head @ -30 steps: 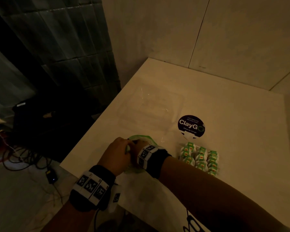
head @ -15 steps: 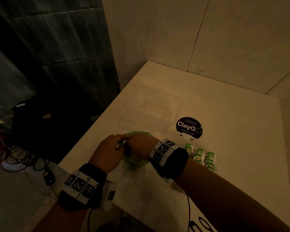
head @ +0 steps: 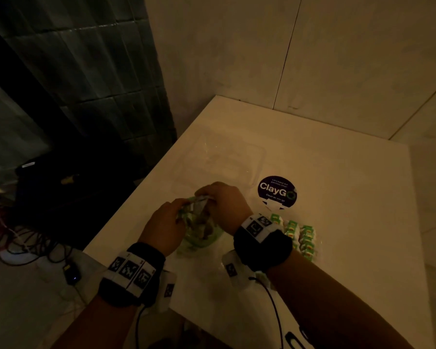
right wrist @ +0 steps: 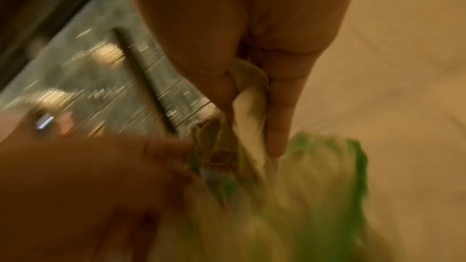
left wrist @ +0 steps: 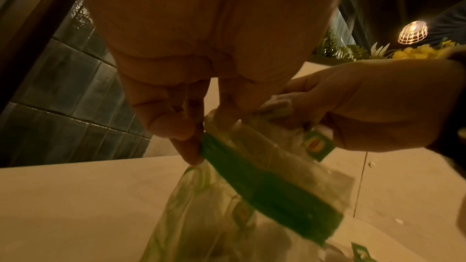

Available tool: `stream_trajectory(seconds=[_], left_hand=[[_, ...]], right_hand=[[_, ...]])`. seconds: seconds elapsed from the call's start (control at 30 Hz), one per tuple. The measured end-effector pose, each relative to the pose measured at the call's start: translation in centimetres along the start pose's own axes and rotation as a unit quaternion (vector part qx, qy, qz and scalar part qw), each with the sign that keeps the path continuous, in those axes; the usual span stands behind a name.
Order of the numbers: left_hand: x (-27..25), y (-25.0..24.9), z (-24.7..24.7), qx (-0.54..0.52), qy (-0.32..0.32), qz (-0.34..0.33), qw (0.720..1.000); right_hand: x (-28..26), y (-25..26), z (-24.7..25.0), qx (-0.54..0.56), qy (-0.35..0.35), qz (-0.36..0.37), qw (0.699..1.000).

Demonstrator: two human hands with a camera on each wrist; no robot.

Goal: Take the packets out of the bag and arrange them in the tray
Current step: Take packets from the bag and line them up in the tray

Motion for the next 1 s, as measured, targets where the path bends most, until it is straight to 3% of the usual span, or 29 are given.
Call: stream_trajectory(seconds=[0.17, 0.2, 0.27, 0.33, 0.37, 0.43, 0.47, 0.5, 0.57, 0.6, 0.63, 0.7, 0.8, 0.93, 1.0], left_hand=[[-0.2, 0.5, -0.7, 0.033, 0.001, 0.006, 0.999], [-0.2, 0.3, -0.3, 0.046, -0.02, -0.003, 0.999], [-0.8, -1.1, 1.3, 0.047, -0.106, -0.061, 0.991], [-1.9, -3.6, 3.1, -0.073, -0.172, -0.126, 0.974], [-2.4, -4.8, 3.6, -0.175, -0.175, -0.139, 0.959], [-2.6, -6.5, 2.8, -0.393, -0.13, -0.081, 0.907], [-2.6, -6.9, 1.5, -0.481, -0.099, -0.032, 0.871], [-2.6, -7.5, 0.0, -0.555, -0.062, 0.02, 0.83], [-2.6, -8.8, -3.2, -0.674, 0.021, 0.085, 0.733], [-2.6, -9.7, -4.4, -0.718, 0.055, 0.092, 0.687], [-2.8, -10.7, -5.0, -0.75, 0.074, 0.096, 0.65], [-3.1, -12.0, -6.0, -0.776, 0.088, 0.12, 0.614], [-2.9, -12.5, -7.4, -0.802, 0.099, 0.131, 0.574], [-3.1, -12.4, -8.2, -0.824, 0.104, 0.15, 0.537], [-3.2, -12.8, -8.6, -0.839, 0.13, 0.148, 0.507]], right_hand=[[-1.3, -2.9, 2.7, 0.161, -0.045, -0.048, 0.985], [-1.8, -3.7, 3.1, 0.227, -0.048, -0.074, 0.97], [-2.8, -5.0, 3.3, 0.415, -0.038, -0.127, 0.9], [-3.8, -5.0, 3.6, 0.564, 0.001, -0.129, 0.816], [-4.3, -4.7, 3.8, 0.609, 0.018, -0.115, 0.784], [-5.0, -4.2, 4.3, 0.644, 0.022, -0.096, 0.758], [-5.4, -4.1, 4.6, 0.632, 0.001, -0.089, 0.77], [-5.7, -4.2, 5.2, 0.582, -0.038, -0.077, 0.809], [-6.7, -3.8, 6.7, 0.341, -0.134, -0.034, 0.93], [-7.3, -3.0, 7.1, 0.209, -0.156, -0.004, 0.965], [-7.8, -2.1, 6.9, 0.113, -0.158, 0.028, 0.981], [-8.6, -1.1, 5.9, 0.043, -0.111, 0.072, 0.99], [-9.4, -1.5, 5.1, 0.075, -0.056, 0.073, 0.993], [-10.0, -2.5, 6.2, 0.1, -0.064, 0.046, 0.992], [-10.1, -2.7, 6.8, 0.169, -0.073, 0.026, 0.982]])
Point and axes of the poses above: each hand's wrist, its own x-axis towards the middle knuckle, its own z-axis out of the back of the hand, y = z × x, the point moved 7 cm from there along x, towards the middle knuckle
